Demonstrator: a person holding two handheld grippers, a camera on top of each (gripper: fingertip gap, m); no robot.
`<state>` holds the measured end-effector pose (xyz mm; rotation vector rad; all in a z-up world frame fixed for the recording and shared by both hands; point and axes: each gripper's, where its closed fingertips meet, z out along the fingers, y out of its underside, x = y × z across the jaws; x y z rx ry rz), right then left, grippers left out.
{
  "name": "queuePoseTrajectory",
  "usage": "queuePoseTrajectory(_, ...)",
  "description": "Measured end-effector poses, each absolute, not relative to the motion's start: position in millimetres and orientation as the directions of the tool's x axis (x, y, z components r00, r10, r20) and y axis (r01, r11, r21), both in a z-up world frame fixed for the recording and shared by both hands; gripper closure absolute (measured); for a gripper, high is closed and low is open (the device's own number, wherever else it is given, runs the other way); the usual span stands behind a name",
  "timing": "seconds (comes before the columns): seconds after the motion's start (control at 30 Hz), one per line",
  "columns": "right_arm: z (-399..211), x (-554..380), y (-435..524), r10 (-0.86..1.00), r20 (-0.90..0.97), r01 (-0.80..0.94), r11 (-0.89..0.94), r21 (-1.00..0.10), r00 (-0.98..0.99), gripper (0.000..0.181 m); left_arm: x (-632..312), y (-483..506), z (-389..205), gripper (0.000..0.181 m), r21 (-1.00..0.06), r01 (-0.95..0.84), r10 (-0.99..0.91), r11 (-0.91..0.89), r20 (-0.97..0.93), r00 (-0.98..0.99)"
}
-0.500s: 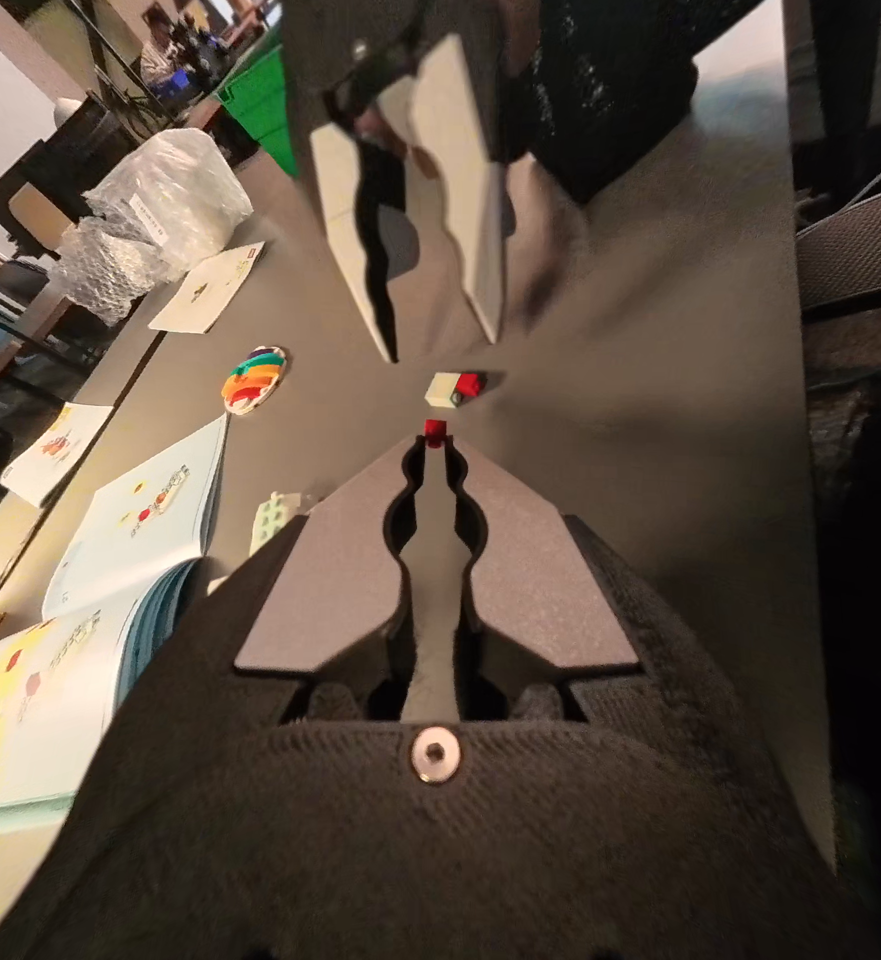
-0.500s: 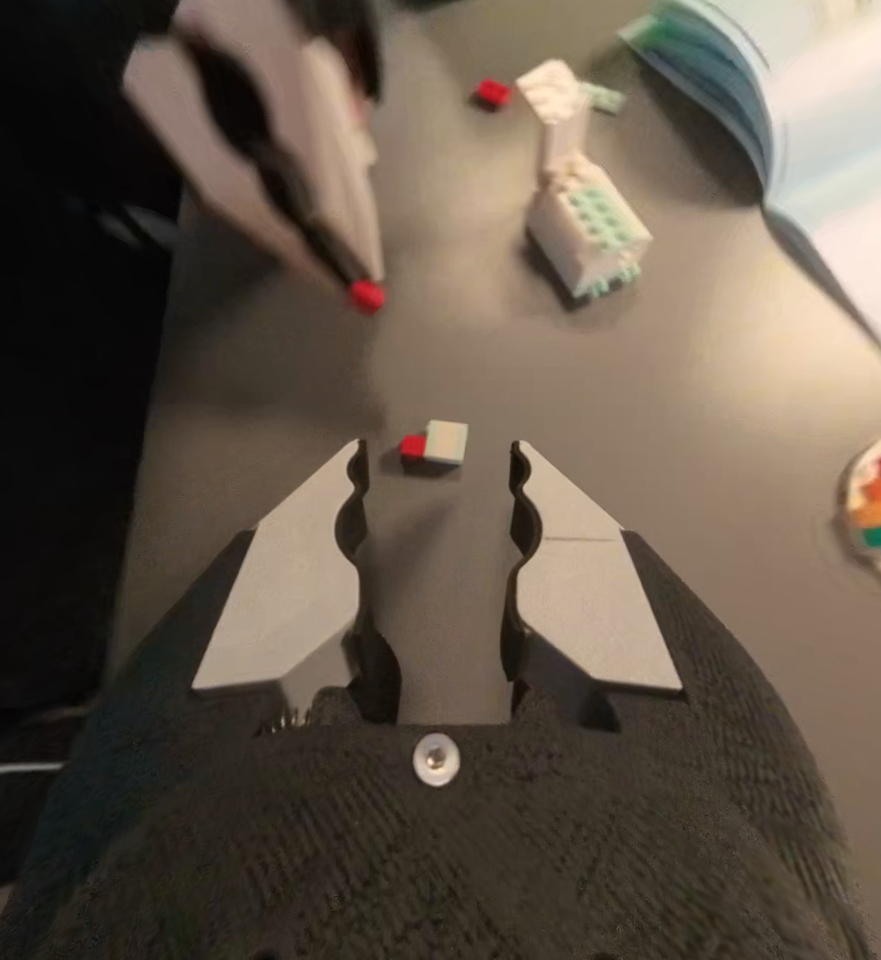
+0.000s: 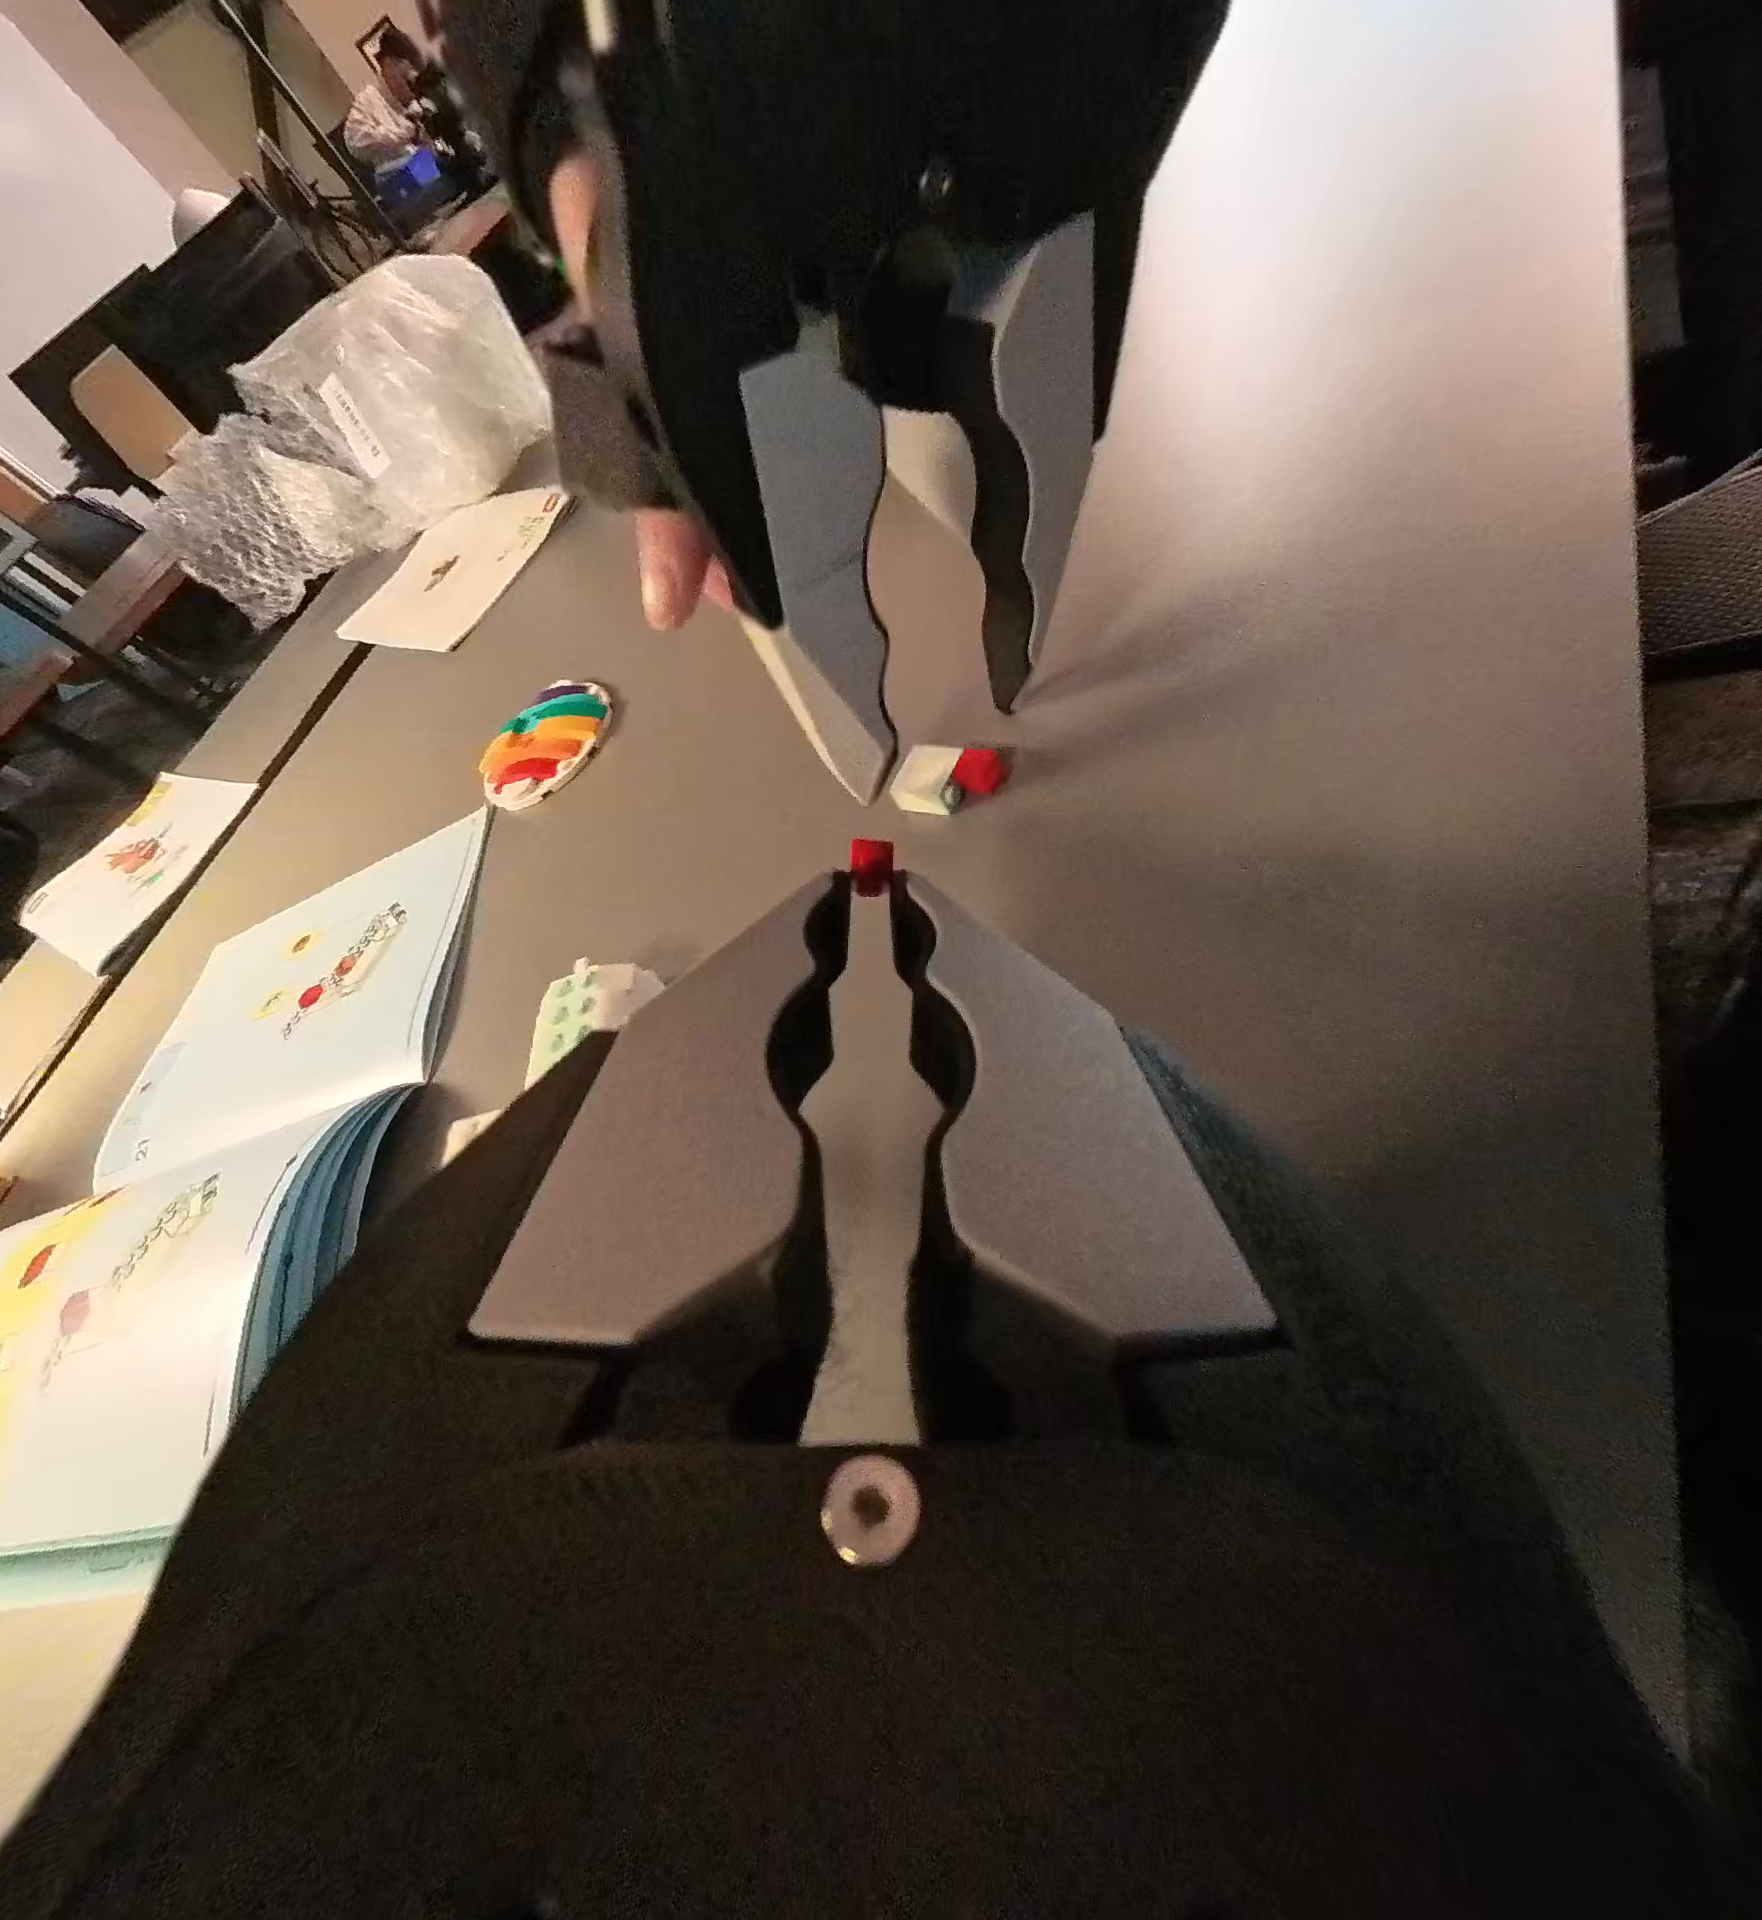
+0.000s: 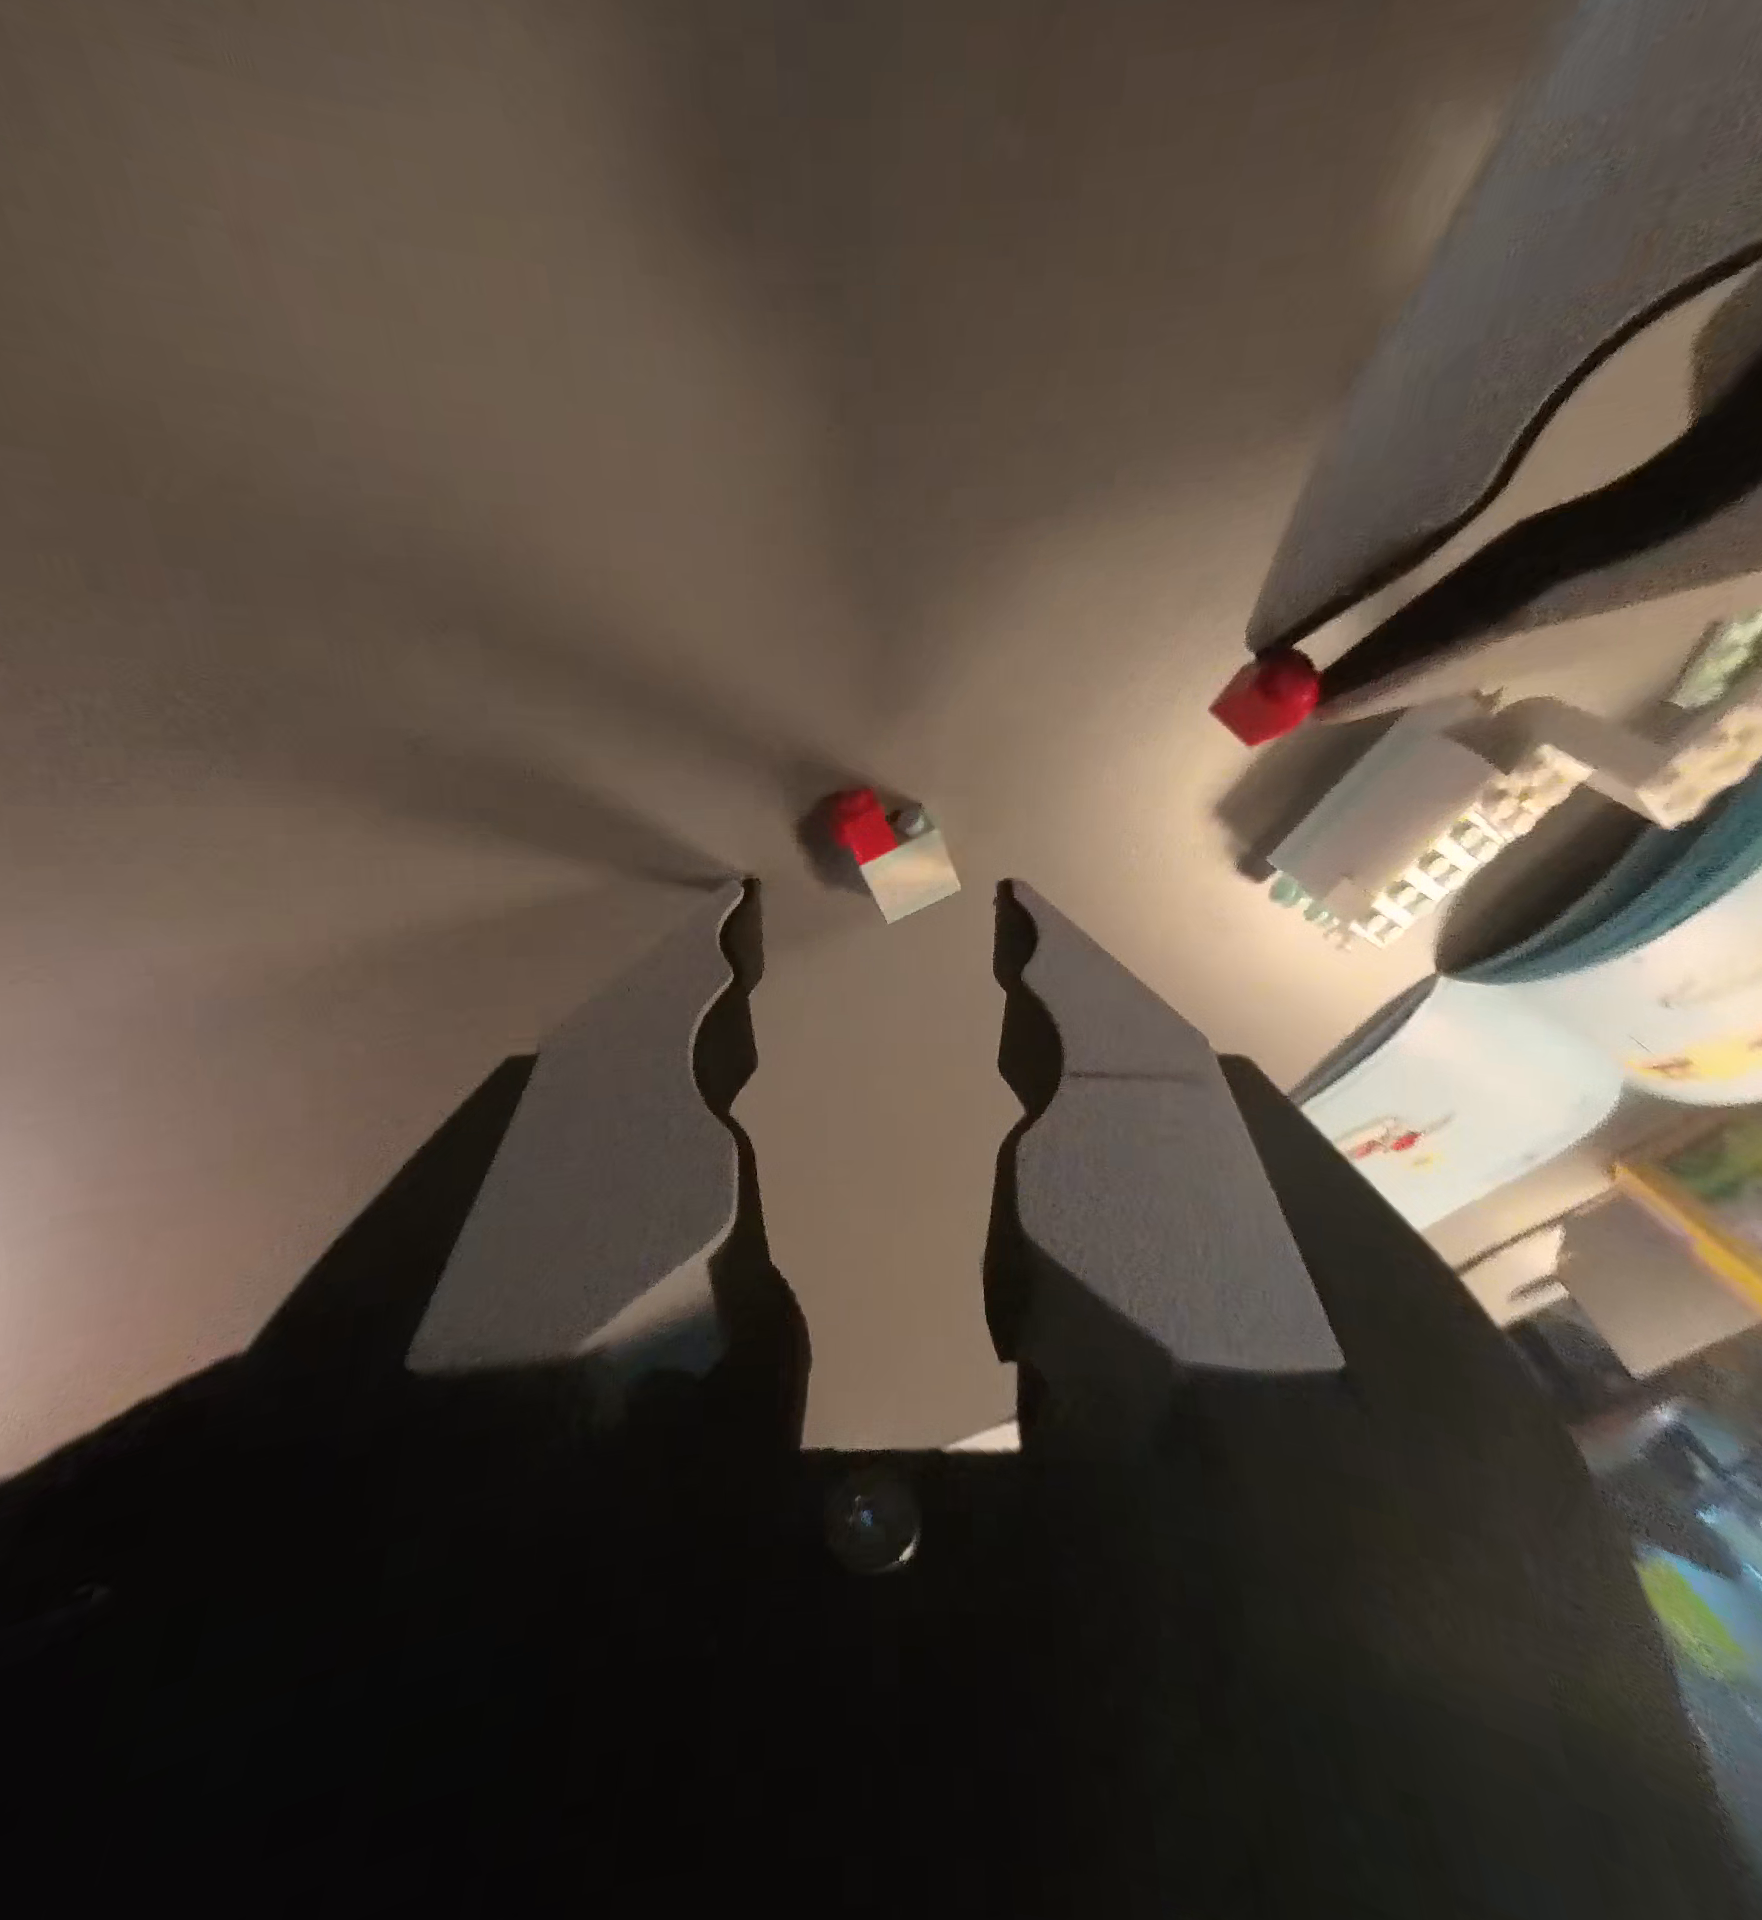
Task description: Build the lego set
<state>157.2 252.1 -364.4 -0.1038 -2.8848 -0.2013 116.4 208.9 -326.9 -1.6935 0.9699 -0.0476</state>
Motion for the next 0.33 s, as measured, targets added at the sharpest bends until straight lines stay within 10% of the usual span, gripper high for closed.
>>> queuePoseTrajectory(0.03, -365, 158, 252, 0.057, 0.216, 0.085, 0.989, 0.123, -0.975, 0.138, 116, 209, -326, 0.175, -0.826, -0.563, -0.615, -0.033, -0.427, 0.663)
queuePoseTrajectory(0.33, -370, 169, 247, 0.409, 0.027, 0.4, 0.903, -0.155, -0.912, 0.179, 118, 207, -327, 0.175, -0.829, -0.558, -0.631, -0.031, -0.417, 0.654)
